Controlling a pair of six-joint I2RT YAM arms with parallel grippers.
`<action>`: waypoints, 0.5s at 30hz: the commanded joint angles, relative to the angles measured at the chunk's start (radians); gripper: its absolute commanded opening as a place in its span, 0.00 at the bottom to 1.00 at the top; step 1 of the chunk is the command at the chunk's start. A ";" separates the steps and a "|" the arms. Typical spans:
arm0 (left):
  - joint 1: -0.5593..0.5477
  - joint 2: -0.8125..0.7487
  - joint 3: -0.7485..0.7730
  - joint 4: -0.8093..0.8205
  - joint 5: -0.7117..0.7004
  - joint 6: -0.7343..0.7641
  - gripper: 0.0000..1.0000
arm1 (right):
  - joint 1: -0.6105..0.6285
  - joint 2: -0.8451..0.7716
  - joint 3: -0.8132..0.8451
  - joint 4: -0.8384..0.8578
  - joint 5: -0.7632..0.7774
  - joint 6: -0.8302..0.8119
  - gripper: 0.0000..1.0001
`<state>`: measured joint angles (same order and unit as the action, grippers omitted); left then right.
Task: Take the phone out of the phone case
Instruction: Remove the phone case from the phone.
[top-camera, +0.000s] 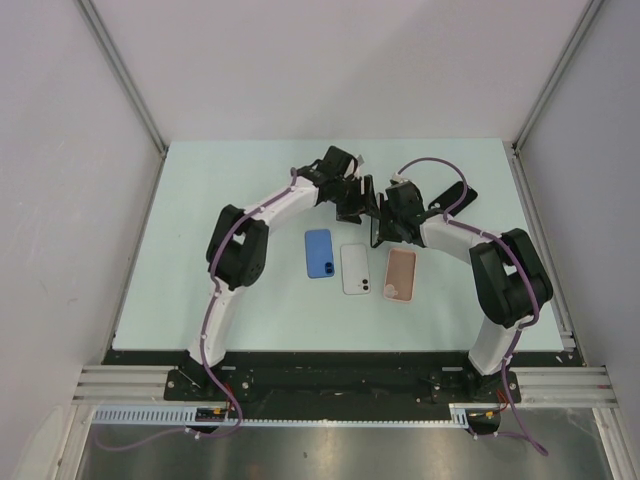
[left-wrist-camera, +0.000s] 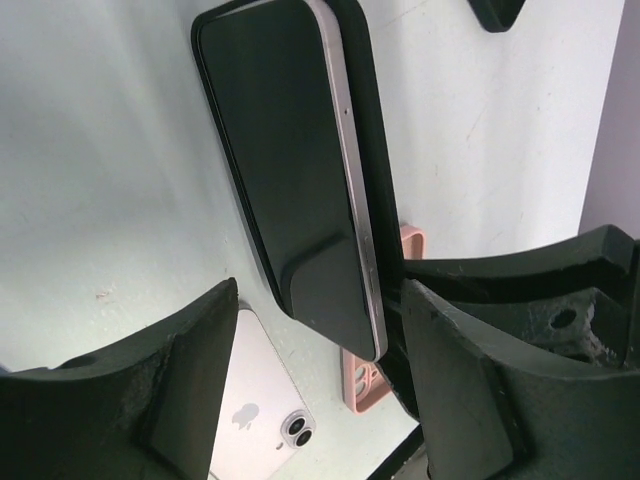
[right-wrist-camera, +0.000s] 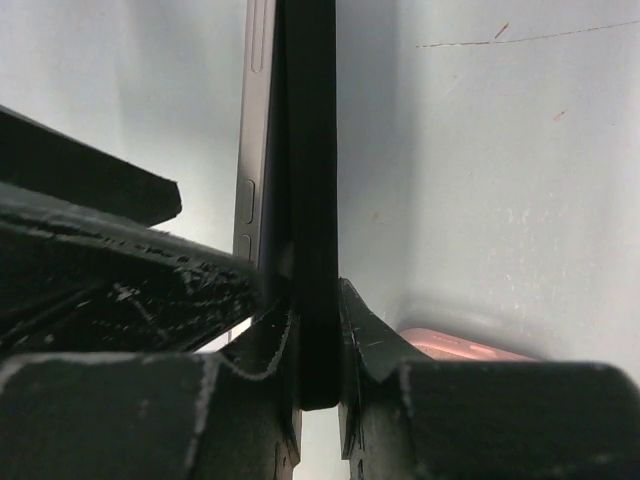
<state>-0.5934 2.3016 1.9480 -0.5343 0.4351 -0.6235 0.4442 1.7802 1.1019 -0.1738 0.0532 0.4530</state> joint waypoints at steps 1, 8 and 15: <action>-0.014 0.019 0.065 -0.061 -0.047 0.041 0.69 | 0.002 -0.005 0.039 0.063 -0.033 0.016 0.00; -0.019 0.030 0.052 -0.064 -0.093 0.053 0.70 | 0.001 -0.018 0.039 0.066 -0.041 0.015 0.00; -0.048 0.062 0.121 -0.121 -0.176 0.070 0.70 | 0.014 -0.024 0.039 0.074 -0.038 0.016 0.00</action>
<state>-0.6167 2.3360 1.9999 -0.5919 0.3504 -0.5922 0.4442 1.7802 1.1019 -0.1665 0.0319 0.4606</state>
